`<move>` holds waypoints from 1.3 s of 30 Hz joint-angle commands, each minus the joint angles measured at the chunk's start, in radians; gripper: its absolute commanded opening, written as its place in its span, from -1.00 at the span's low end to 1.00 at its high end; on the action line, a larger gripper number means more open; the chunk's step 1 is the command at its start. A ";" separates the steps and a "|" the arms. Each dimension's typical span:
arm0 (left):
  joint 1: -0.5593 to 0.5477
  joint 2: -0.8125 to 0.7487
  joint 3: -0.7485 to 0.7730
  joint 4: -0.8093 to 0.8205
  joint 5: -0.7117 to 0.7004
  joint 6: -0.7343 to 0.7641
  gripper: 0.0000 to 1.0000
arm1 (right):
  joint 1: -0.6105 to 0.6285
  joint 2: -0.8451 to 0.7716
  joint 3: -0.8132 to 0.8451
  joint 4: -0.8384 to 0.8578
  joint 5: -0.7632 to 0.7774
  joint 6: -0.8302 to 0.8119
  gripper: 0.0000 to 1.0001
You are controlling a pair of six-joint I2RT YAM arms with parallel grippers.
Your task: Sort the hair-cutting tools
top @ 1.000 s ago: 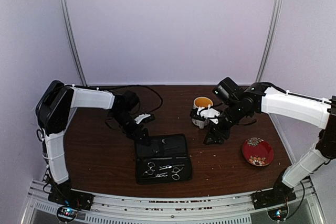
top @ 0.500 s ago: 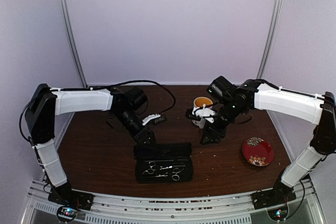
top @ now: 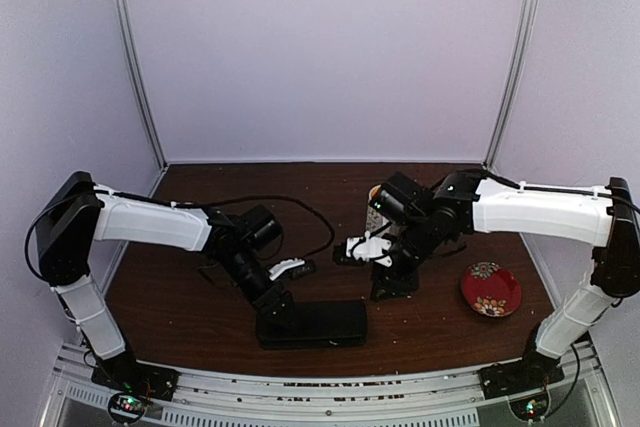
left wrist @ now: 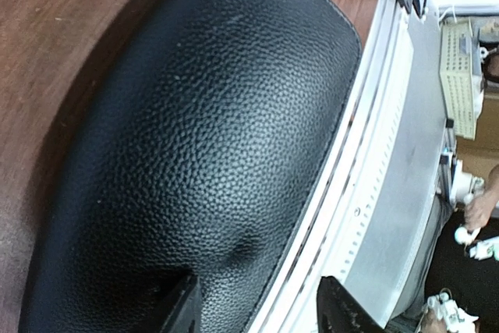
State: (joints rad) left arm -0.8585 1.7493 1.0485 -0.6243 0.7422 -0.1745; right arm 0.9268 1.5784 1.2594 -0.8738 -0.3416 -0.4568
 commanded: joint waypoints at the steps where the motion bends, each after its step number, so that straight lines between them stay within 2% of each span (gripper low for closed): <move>1: -0.005 -0.047 -0.026 0.118 -0.043 -0.067 -0.01 | 0.102 -0.008 -0.060 0.049 0.071 -0.061 -0.14; 7: 0.019 -0.166 -0.042 0.164 -0.119 -0.122 -0.03 | 0.205 0.011 -0.087 0.117 0.157 -0.073 -0.24; 9: 0.036 -0.224 -0.067 0.197 -0.182 -0.150 -0.03 | 0.226 0.037 -0.064 0.117 0.169 -0.075 -0.26; 12: 0.071 -0.329 -0.146 0.258 -0.308 -0.202 0.05 | 0.247 0.083 -0.017 0.101 0.167 -0.087 -0.28; 19: 0.169 -0.469 -0.303 0.288 -0.404 -0.286 0.05 | 0.288 0.156 0.074 0.088 0.165 -0.103 -0.30; 27: 0.176 -0.512 -0.427 0.344 -0.459 -0.330 0.09 | 0.318 0.308 0.185 0.073 0.199 -0.114 -0.30; 34: 0.179 -0.481 -0.488 0.369 -0.482 -0.352 0.09 | 0.336 0.387 0.120 0.114 0.277 -0.157 -0.59; 39: 0.179 -0.495 -0.515 0.383 -0.517 -0.372 0.09 | 0.328 0.423 0.067 0.180 0.381 -0.154 -0.59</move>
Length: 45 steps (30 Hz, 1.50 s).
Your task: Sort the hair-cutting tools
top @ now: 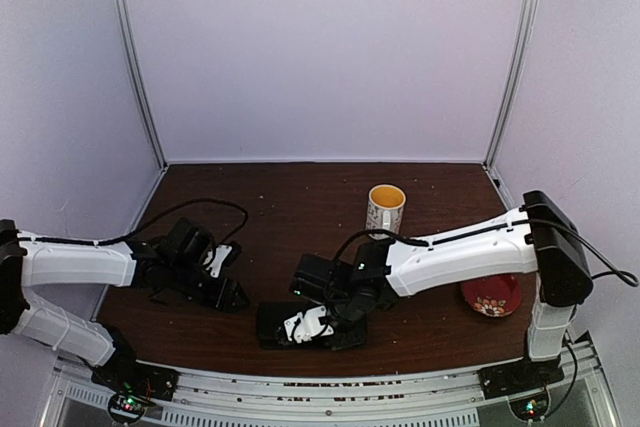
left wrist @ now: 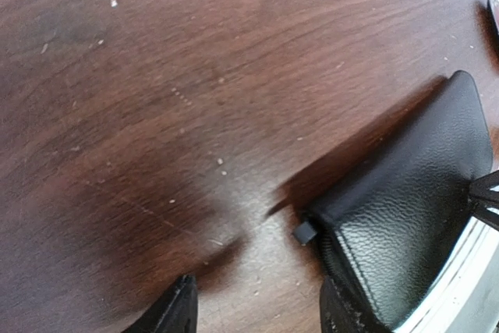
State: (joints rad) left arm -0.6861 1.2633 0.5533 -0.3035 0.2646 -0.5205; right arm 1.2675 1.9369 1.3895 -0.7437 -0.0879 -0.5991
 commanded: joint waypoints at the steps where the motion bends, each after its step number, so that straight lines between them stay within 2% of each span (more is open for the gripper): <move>1: 0.007 -0.010 -0.024 0.067 -0.038 -0.026 0.09 | -0.015 0.072 -0.069 0.059 0.158 -0.010 -0.59; 5: 0.005 -0.029 -0.053 0.132 0.004 -0.006 0.08 | -0.052 0.080 -0.098 0.088 0.251 -0.025 -0.66; 13: 0.003 -0.119 -0.134 0.291 0.003 0.072 0.02 | -0.164 0.031 -0.117 0.103 0.287 -0.108 -0.67; 18: -0.033 -0.052 -0.102 0.309 0.035 0.122 -0.09 | -0.182 0.018 -0.088 0.076 0.235 -0.116 -0.66; 23: -0.091 0.026 -0.042 0.219 -0.108 0.138 -0.16 | -0.174 0.032 -0.079 0.070 0.211 -0.103 -0.64; 28: -0.092 0.043 -0.026 0.211 -0.162 0.134 -0.20 | -0.173 0.033 -0.082 0.066 0.204 -0.098 -0.63; 40: -0.092 0.194 0.071 0.260 -0.147 0.195 -0.33 | -0.167 0.034 -0.082 0.066 0.193 -0.081 -0.62; 45: -0.092 0.250 0.105 0.263 -0.141 0.216 -0.56 | -0.165 0.037 -0.083 0.065 0.191 -0.072 -0.62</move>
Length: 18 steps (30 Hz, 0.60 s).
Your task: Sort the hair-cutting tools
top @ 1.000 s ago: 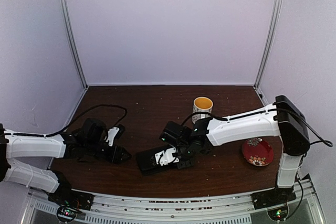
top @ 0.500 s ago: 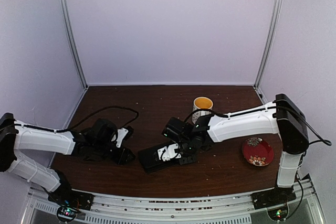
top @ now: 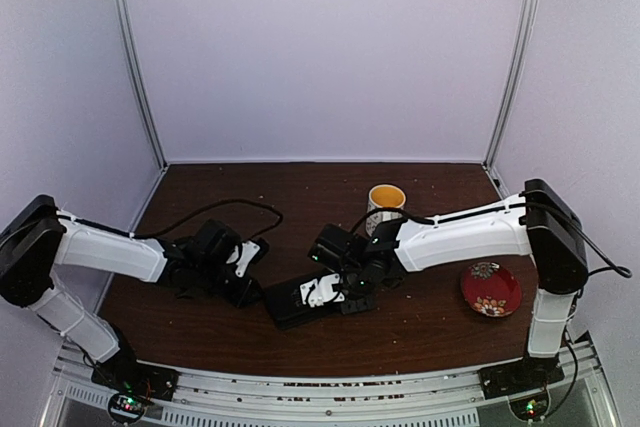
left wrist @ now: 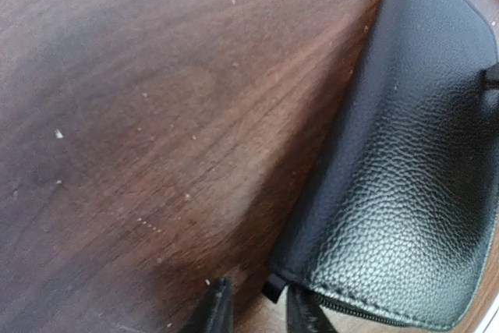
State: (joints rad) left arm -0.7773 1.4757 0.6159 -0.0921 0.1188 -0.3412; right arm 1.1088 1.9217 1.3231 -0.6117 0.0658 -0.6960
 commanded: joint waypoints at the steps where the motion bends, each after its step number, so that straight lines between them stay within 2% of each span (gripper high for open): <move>1: 0.000 0.048 0.050 0.045 0.007 0.039 -0.62 | -0.006 0.053 -0.018 -0.066 0.038 0.027 -0.61; 7: 0.000 0.060 0.058 -0.015 0.014 0.019 -1.00 | -0.006 0.056 -0.023 -0.065 0.029 0.039 -0.62; 12: 0.000 -0.022 -0.019 -0.042 0.034 -0.036 -1.00 | -0.005 0.069 -0.029 -0.070 0.023 0.046 -0.65; 18: -0.013 -0.137 -0.110 -0.035 0.162 -0.101 -1.00 | -0.006 0.112 -0.005 -0.095 0.025 0.073 -0.69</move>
State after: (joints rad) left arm -0.7807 1.4082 0.5533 -0.1211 0.1928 -0.3855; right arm 1.1122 1.9347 1.3334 -0.6216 0.0689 -0.6609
